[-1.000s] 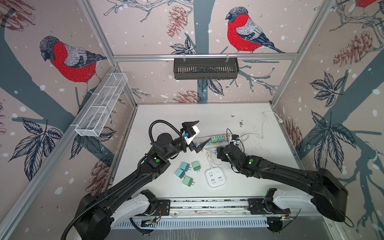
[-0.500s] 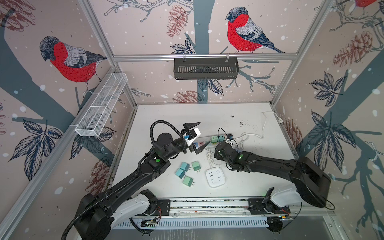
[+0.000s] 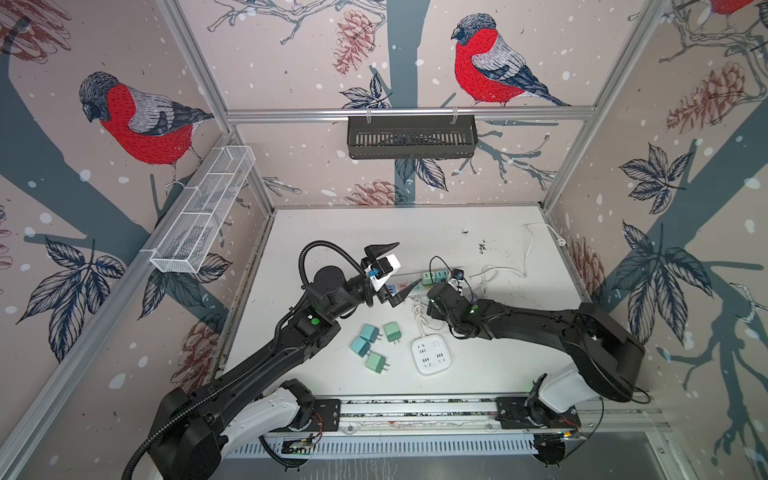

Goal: Insert the plug
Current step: 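Reach the open right gripper over the loose teal adapter beside the strip, then lower the right gripper around the teal adapter and close on it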

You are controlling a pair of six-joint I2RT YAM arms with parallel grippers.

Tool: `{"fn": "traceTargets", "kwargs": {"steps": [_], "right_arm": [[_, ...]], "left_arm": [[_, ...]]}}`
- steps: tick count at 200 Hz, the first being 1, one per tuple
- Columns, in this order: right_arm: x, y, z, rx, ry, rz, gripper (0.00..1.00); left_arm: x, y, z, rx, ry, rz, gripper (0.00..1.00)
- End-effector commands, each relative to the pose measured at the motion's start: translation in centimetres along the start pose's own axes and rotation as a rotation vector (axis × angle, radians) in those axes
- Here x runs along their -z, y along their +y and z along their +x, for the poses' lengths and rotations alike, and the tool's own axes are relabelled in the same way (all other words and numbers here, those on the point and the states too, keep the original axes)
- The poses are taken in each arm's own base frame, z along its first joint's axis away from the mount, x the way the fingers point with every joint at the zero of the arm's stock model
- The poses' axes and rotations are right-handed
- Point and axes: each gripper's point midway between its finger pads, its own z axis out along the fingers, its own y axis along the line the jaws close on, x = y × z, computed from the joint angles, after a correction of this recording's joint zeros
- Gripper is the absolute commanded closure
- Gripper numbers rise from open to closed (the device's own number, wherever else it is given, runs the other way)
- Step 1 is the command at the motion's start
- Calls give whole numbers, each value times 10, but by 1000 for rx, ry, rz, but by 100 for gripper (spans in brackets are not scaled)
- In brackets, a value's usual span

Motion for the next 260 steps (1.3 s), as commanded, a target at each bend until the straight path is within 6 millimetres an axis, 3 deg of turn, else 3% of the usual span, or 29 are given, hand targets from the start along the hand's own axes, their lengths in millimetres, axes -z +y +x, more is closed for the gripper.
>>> {"fn": "traceTargets", "kwargs": {"steps": [1, 113, 163, 222, 260], "right_arm": [[-5, -3, -3, 0, -4, 29, 26], [-34, -9, -4, 13, 21, 131, 28], [-26, -22, 8, 13, 28, 145, 26], [-14, -42, 20, 6, 36, 174, 26], [-8, -40, 21, 6, 32, 150, 26]], "left_arm": [[-1, 6, -10, -14, -29, -21, 1], [-2, -2, -11, -30, -30, 33, 1], [-2, 10, -12, -4, -26, -35, 1], [-2, 8, -13, -4, -32, -23, 1], [-4, 5, -11, -5, -32, -4, 1]]}}
